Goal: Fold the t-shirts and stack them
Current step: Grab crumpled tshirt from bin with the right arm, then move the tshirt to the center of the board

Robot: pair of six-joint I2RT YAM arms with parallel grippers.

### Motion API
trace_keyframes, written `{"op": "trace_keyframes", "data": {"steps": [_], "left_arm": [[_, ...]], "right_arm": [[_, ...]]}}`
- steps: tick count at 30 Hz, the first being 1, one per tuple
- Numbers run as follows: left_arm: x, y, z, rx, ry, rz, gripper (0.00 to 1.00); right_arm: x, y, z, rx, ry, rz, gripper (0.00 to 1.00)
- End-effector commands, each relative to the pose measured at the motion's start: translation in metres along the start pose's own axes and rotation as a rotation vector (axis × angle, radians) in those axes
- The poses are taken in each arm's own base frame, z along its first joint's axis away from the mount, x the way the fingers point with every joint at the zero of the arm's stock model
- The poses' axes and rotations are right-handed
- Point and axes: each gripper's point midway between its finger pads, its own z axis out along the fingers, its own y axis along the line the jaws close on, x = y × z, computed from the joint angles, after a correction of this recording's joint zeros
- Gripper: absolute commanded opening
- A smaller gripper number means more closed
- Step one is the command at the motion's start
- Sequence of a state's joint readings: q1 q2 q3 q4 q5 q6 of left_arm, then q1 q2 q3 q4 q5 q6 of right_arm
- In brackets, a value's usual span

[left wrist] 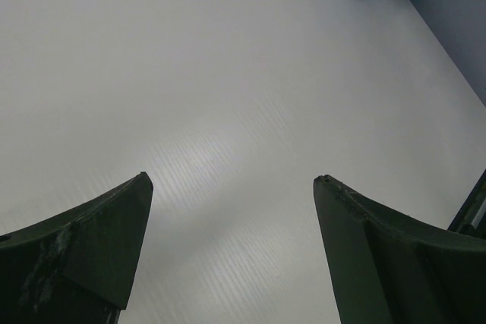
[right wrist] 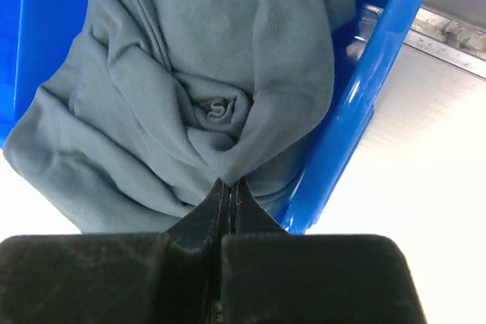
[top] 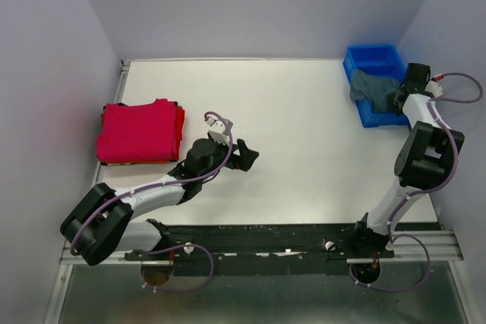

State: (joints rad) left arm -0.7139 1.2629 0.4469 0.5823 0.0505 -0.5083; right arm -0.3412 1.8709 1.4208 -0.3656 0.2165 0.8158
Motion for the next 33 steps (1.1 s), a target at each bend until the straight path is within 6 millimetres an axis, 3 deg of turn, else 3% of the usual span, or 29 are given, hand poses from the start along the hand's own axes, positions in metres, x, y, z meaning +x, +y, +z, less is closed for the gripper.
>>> {"op": "trace_keyframes", "data": {"steps": [1,5,9,12,15,19,21,23,24,26,29,31,32,33], "left_arm": [[-0.011,-0.008,0.001,0.029,-0.025,0.015,0.98],[-0.013,-0.009,-0.001,0.03,-0.032,0.017,0.98],[-0.014,-0.009,-0.001,0.029,-0.036,0.02,0.98],[-0.015,-0.008,-0.002,0.025,-0.039,0.023,0.98],[-0.016,-0.008,-0.002,0.025,-0.043,0.025,0.98],[-0.015,-0.007,-0.002,0.019,-0.041,0.026,0.98],[-0.015,-0.005,-0.002,0.013,-0.042,0.029,0.99],[-0.015,-0.005,-0.002,0.01,-0.043,0.031,0.98],[-0.016,-0.005,-0.002,0.007,-0.045,0.03,0.99],[-0.017,-0.005,-0.003,0.008,-0.049,0.032,0.99],[-0.019,-0.003,-0.004,-0.003,-0.058,0.038,0.99],[-0.02,-0.002,-0.005,-0.012,-0.062,0.041,0.99],[-0.02,-0.001,-0.005,-0.016,-0.061,0.041,0.99],[-0.019,-0.001,-0.005,-0.017,-0.059,0.04,0.99]], "right_arm": [[-0.027,0.011,-0.032,-0.054,-0.069,-0.024,0.01],[-0.048,0.025,-0.081,-0.154,-0.154,-0.042,0.01],[-0.068,0.051,-0.15,-0.312,-0.24,-0.08,0.01],[-0.068,0.08,-0.21,-0.425,-0.326,-0.196,0.01],[-0.06,0.11,-0.276,-0.541,-0.401,-0.306,0.01],[-0.035,0.149,-0.368,-0.88,-0.379,-0.411,0.01],[-0.028,0.162,-0.417,-1.049,-0.39,-0.472,0.01],[-0.024,0.165,-0.45,-1.158,-0.387,-0.51,0.01],[-0.021,0.166,-0.458,-1.191,-0.376,-0.524,0.01],[-0.017,0.162,-0.452,-1.169,-0.349,-0.506,0.01],[0.005,0.15,-0.412,-1.089,-0.272,-0.499,0.01],[0.029,0.134,-0.373,-1.0,-0.201,-0.493,0.04],[0.043,0.124,-0.352,-0.957,-0.165,-0.499,0.22],[0.058,0.113,-0.331,-0.91,-0.128,-0.499,0.52]]}}
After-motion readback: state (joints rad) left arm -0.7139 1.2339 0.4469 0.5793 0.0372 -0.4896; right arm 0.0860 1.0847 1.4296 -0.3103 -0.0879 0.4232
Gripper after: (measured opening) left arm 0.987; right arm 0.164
